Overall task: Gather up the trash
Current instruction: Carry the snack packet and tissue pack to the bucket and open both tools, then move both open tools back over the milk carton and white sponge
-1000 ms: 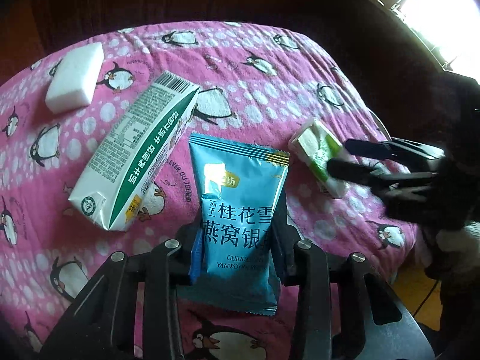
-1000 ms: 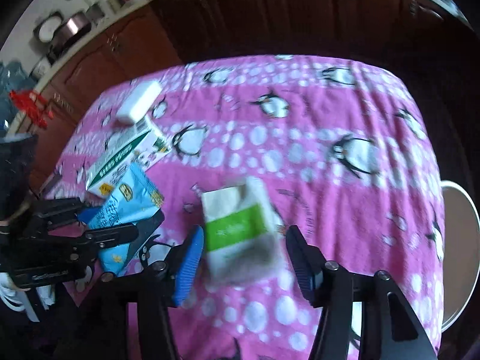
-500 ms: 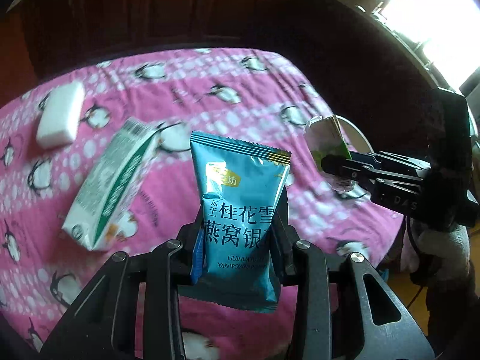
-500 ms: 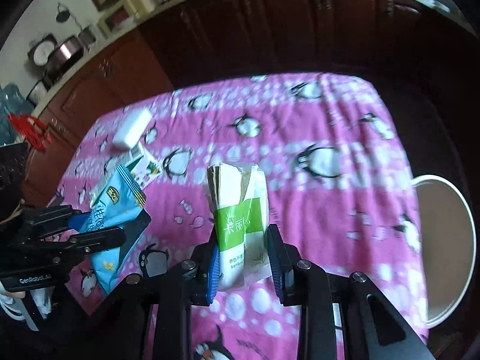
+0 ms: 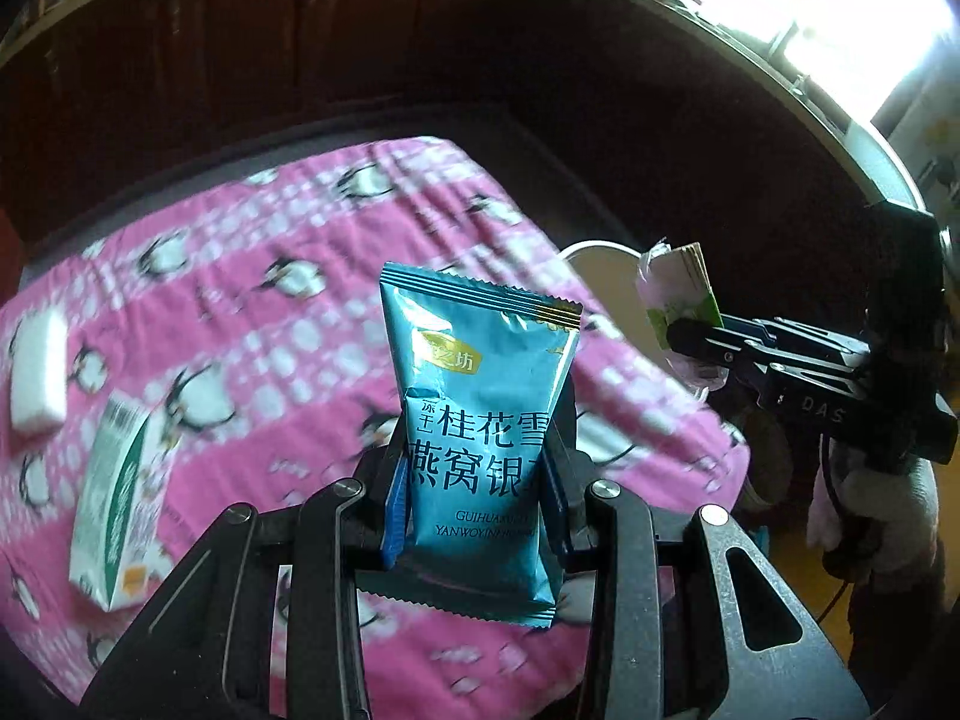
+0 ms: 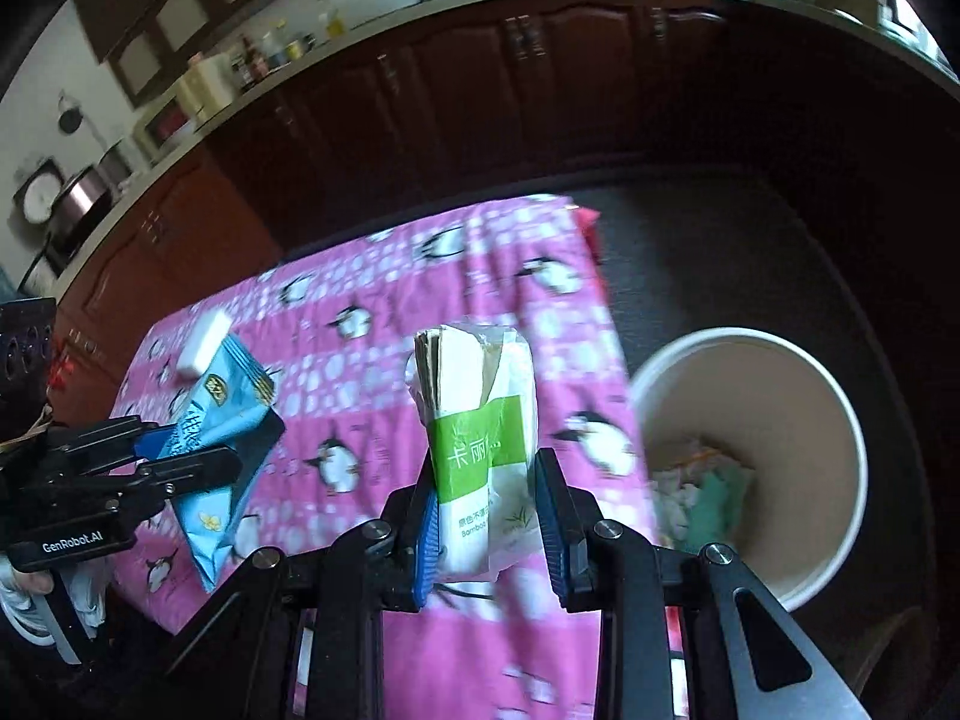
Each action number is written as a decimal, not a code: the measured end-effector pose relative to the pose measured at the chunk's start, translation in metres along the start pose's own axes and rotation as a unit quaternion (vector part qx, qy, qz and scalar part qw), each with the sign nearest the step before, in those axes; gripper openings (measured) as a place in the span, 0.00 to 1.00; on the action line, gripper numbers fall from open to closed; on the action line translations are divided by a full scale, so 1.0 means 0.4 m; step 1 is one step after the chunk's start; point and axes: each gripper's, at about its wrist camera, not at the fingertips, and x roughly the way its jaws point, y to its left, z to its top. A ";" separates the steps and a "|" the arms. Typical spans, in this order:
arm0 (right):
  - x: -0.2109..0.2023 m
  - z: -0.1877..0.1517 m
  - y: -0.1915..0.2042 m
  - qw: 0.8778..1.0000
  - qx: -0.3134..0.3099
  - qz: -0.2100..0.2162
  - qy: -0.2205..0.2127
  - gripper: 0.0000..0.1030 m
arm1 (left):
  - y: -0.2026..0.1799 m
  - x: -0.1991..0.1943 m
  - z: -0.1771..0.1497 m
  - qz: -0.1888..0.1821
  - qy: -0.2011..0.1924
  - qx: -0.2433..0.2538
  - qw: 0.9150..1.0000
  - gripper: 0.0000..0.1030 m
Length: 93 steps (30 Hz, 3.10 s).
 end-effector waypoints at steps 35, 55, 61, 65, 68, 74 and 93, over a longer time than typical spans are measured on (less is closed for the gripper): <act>0.031 -0.079 -0.420 0.976 0.188 -0.104 0.031 0.44 | -0.294 0.330 0.216 -0.091 0.035 0.011 0.995 0.55; 0.024 -0.072 -0.355 0.981 0.166 -0.093 0.028 0.46 | -0.215 0.280 0.153 -0.082 0.027 0.010 0.996 0.57; 0.014 -0.060 -0.304 0.985 0.149 -0.085 0.021 0.46 | -0.170 0.230 0.124 -0.059 0.007 0.018 0.998 0.57; 0.014 -0.050 -0.262 0.987 0.136 -0.078 0.019 0.46 | -0.138 0.192 0.103 -0.040 -0.004 0.020 0.999 0.57; 0.018 -0.044 -0.229 0.989 0.126 -0.073 0.019 0.46 | -0.120 0.165 0.096 -0.025 -0.011 0.019 0.999 0.57; 0.035 -0.034 -0.153 0.993 0.104 -0.056 0.021 0.46 | -0.062 0.115 0.073 0.000 -0.023 0.011 1.000 0.57; 0.147 -0.012 0.133 0.998 0.023 0.003 0.051 0.51 | 0.178 -0.005 -0.019 0.053 -0.038 -0.067 0.996 0.57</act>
